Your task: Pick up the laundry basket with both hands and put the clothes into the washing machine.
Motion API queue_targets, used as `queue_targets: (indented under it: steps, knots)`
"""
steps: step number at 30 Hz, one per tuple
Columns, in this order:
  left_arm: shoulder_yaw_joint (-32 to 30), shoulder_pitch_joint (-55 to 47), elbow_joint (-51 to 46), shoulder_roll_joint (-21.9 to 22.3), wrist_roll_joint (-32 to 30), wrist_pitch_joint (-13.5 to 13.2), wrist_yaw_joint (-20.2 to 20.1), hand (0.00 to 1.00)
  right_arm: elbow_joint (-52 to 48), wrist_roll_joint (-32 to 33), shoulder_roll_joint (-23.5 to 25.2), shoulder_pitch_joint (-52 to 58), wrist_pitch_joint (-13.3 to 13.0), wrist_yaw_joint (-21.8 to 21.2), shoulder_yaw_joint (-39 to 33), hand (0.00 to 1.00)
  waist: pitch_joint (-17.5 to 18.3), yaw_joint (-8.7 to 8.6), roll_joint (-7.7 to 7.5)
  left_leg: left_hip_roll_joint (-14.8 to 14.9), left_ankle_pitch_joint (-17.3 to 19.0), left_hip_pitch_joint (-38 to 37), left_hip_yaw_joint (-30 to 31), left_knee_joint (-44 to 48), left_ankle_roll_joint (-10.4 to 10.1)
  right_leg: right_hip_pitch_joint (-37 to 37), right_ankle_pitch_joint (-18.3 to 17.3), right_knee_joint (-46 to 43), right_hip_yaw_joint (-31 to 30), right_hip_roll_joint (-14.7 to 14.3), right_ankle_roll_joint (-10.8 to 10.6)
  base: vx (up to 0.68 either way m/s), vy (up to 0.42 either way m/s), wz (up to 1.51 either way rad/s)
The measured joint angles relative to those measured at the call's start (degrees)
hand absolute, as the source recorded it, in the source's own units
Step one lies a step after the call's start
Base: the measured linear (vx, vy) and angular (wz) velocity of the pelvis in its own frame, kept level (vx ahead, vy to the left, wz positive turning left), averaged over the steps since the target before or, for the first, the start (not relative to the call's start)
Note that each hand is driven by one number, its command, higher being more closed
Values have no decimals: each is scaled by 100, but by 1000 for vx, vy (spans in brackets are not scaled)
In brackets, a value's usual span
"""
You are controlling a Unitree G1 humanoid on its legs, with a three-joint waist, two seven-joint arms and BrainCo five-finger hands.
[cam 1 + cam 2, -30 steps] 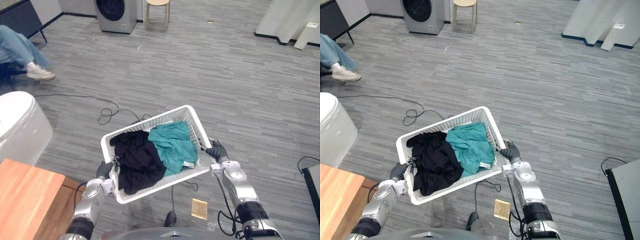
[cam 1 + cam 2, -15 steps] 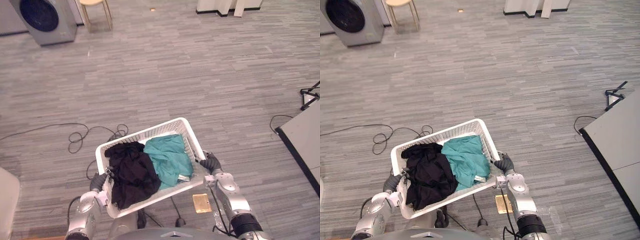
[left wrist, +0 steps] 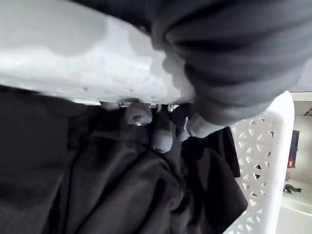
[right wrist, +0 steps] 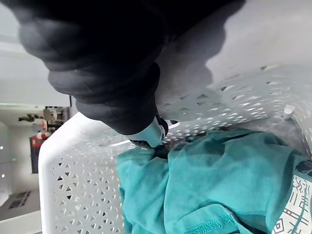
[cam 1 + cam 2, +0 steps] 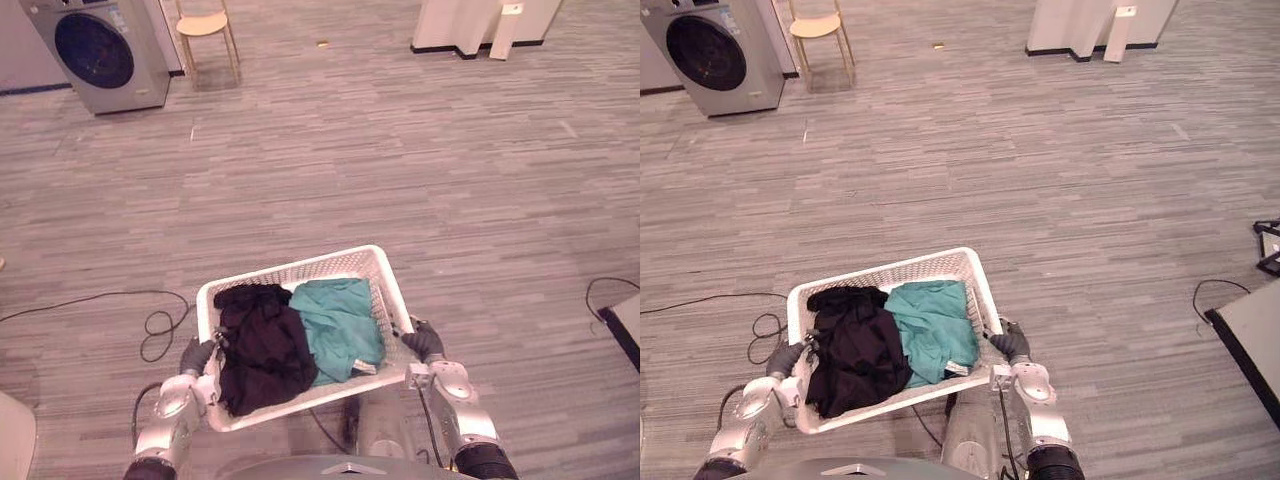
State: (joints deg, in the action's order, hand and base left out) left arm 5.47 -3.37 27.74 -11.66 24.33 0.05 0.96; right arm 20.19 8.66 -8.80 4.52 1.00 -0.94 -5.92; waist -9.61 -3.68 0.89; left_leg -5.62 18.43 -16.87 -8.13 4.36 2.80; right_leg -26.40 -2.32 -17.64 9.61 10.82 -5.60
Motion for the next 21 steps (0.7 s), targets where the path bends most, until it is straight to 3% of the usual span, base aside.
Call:
queue_targets:
  steps: [1, 2, 3, 4, 5, 6, 7, 8, 10, 12, 14, 15, 16, 17, 18, 19, 20, 21]
  knots:
    - [4, -8, 44, 19, -34, 19, 3, 100, -5, -1, 2, 60, 2, 3, 3, 100, 3, -28, 8, 87, 132, -137, 87, 44, -121, 11, 69, -117, -127, -45, 84, 705, -273, 70]
    - [-7, -144, 62, 73, -84, 47, 5, 100, -12, -6, 10, 202, 8, 6, 11, 100, 87, -114, 39, 315, 371, -247, 216, 511, -421, 49, 300, -697, -217, -233, 342, 634, -279, 60]
    - [-58, -210, 65, 140, -91, 44, 12, 100, -10, -6, 13, 218, 6, 3, 8, 100, 94, -123, 19, 478, 416, 148, 102, 1627, -506, 56, 344, -979, -234, -240, 476, 632, -306, 52]
    - [-84, -230, 61, 242, -94, 48, 18, 100, -16, -10, -57, 190, 8, 2, 10, 100, 67, -126, 165, 725, 330, 553, 0, 2607, -585, 194, 151, -1013, -98, -330, 509, 491, -266, 20]
    - [-91, -257, 43, 391, -94, 52, 15, 100, -103, -7, -219, 204, 26, -19, 14, 100, 8, -50, 542, 1359, -527, 1362, -220, 4441, -522, 551, -69, -858, 65, -632, 573, 638, -311, -17]
    - [-113, -373, 32, 485, -92, 47, 15, 100, -159, -7, -307, 212, 48, -39, 28, 100, -44, 110, 668, 1821, -1273, 1901, -306, 5660, -481, 910, -280, -733, 50, -868, 724, 792, -289, -30]
    - [-100, -404, 32, 506, -92, 47, 12, 100, -162, -8, -324, 214, 48, -41, 22, 100, -51, 171, 700, 1910, -1211, 2121, -296, 6078, -489, 1121, -388, -682, 48, -914, 758, 803, -215, -33]
    - [-92, -404, 32, 506, -92, 48, -10, 100, -162, -8, -343, 213, 48, -40, 16, 100, -144, 198, 596, 1926, -1000, 2504, -367, 6376, -468, 1649, -586, -506, 30, -881, 764, 665, -143, -7]
    - [-123, -386, -68, 501, -92, -24, -41, 100, -248, -3, -346, 190, 40, -38, 7, 100, -213, 263, 431, 1921, -676, 2983, -707, 5782, -388, 2303, -711, -52, -29, -804, 727, 612, -125, -12]
    - [-219, -342, -83, 496, -91, -61, -41, 100, -393, -4, -348, 80, 2, -36, 40, 100, -183, 332, 366, 1808, -607, 3383, -820, 4194, -414, 2658, -866, 230, -173, -743, 634, 579, -56, -40]
    - [-304, -392, -118, 515, -91, -69, -52, 100, -316, -9, -418, -62, -40, -39, 148, 100, -128, 390, 414, 1614, -1172, 3466, -372, 1068, -760, 3023, -1180, 369, -347, -717, 376, 615, 49, -42]
    - [-307, -409, -141, 532, -91, -70, -55, 100, -314, -9, -439, -69, -41, -40, 151, 100, -96, 392, 465, 1639, -1260, 3525, -262, 641, -892, 3094, -1286, 391, -363, -743, 302, 820, 213, -58]
    - [-310, -428, -225, 590, -95, -73, -23, 100, -269, -19, -517, -110, -44, -40, 202, 100, -54, 467, 476, 1713, -1359, 3612, -291, 499, -929, 3425, -1685, 307, -498, -652, 38, 740, 266, -52]
    - [-313, -453, -206, 584, -95, -62, -18, 100, -255, -31, -515, -109, -44, -40, 224, 100, -7, 509, 405, 1625, -1593, 3574, -307, 604, -830, 3550, -1837, 205, -573, -523, -89, 933, 390, -70]
    - [-364, -458, -173, 580, -95, -55, -16, 100, -210, -77, -517, -114, -44, -53, 247, 100, 152, 565, 265, 1420, -2000, 3577, -330, 912, -703, 3486, -1989, -216, -682, -281, -275, 799, 370, -50]
    - [-389, -477, -174, 603, -95, -39, -4, 100, -203, -208, -497, -123, -53, -86, 247, 100, 212, 574, 131, 1217, -2207, 3593, -321, 1303, -424, 3157, -1996, -1176, -760, -3, -327, 769, 355, -40]
    - [-447, -462, -167, 566, -97, -33, -1, 100, -124, -235, -400, -139, -78, -107, 242, 100, 220, 544, -145, 985, -1931, 3551, -393, 1716, -329, 2766, -1764, -2280, -784, 373, -366, 735, 311, -1]
    - [-480, -454, -142, 486, -163, 23, 13, 100, -60, -266, -296, -123, -62, -132, 231, 100, 212, 494, -415, 700, -1513, 3324, -471, 1923, -196, 2281, -826, -3500, -774, 780, -49, 589, 234, 22]
